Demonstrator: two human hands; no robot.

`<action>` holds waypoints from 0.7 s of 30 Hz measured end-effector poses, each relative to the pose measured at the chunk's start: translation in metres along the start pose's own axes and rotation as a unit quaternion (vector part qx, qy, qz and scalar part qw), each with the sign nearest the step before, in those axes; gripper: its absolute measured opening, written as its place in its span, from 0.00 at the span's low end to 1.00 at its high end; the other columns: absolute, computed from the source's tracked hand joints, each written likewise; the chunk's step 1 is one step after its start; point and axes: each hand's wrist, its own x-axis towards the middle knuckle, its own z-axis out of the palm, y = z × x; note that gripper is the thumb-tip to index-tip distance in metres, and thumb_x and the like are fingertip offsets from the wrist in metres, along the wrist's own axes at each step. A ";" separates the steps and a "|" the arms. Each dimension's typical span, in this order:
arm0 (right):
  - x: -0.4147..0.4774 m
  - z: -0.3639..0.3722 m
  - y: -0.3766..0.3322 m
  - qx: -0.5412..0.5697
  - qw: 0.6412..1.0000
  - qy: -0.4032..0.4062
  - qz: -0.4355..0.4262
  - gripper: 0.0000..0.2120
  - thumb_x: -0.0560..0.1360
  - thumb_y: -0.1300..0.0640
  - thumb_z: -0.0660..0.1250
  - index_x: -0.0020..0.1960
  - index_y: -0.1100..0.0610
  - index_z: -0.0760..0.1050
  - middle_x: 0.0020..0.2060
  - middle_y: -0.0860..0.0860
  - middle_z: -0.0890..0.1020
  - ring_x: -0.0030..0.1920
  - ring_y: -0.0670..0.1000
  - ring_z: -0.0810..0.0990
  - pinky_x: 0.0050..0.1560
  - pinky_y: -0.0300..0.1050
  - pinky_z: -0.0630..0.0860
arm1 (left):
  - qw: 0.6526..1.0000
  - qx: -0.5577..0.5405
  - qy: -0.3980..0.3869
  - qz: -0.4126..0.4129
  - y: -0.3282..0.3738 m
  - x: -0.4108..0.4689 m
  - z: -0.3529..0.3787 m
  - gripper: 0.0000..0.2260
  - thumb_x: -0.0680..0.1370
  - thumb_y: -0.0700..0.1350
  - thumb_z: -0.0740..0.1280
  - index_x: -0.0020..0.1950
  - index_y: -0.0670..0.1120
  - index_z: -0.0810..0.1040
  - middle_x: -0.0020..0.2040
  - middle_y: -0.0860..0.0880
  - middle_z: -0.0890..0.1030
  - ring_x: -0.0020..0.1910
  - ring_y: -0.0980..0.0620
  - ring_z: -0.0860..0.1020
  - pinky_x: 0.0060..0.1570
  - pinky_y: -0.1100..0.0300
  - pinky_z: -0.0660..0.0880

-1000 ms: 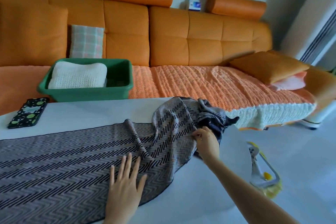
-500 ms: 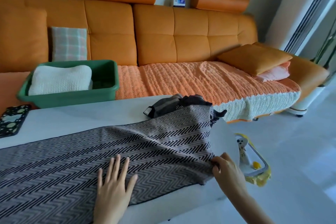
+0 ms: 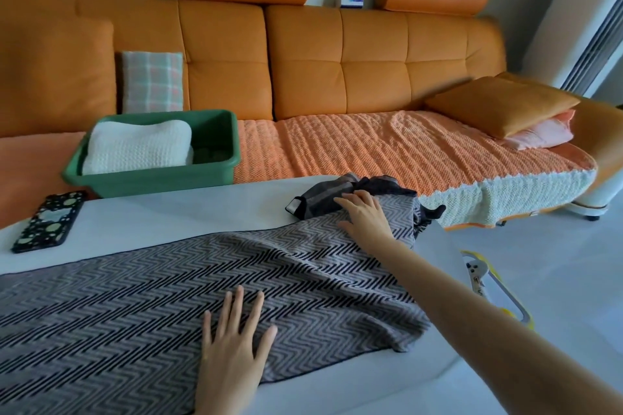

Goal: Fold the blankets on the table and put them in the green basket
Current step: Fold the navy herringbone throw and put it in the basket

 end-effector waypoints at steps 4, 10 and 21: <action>0.024 0.010 0.003 -0.049 0.999 -0.011 0.017 0.12 0.76 0.49 0.64 0.57 0.53 0.76 0.56 0.50 0.76 0.59 0.55 0.64 0.63 0.46 0.59 | 1.000 -0.010 0.010 0.004 -0.002 -0.001 0.000 0.28 0.78 0.65 0.46 0.75 0.56 0.56 0.71 0.47 0.67 0.72 0.50 0.57 0.69 0.51 0.43; 0.034 0.009 0.006 0.002 0.991 0.118 0.058 0.06 0.77 0.60 0.62 0.50 0.55 0.77 0.50 0.52 0.79 0.56 0.56 0.66 0.58 0.46 0.61 | 1.000 -0.012 0.016 -0.003 0.001 -0.002 -0.002 0.27 0.78 0.65 0.46 0.72 0.55 0.64 0.72 0.47 0.66 0.71 0.50 0.59 0.69 0.51 0.43; 0.004 0.009 0.022 -0.045 0.996 0.045 0.054 0.30 0.75 0.46 0.66 0.72 0.54 0.61 0.64 0.52 0.71 0.68 0.57 0.62 0.70 0.51 0.55 | 1.000 0.005 0.001 -0.006 0.001 -0.003 -0.005 0.28 0.78 0.66 0.46 0.73 0.55 0.64 0.72 0.47 0.67 0.71 0.50 0.59 0.69 0.50 0.44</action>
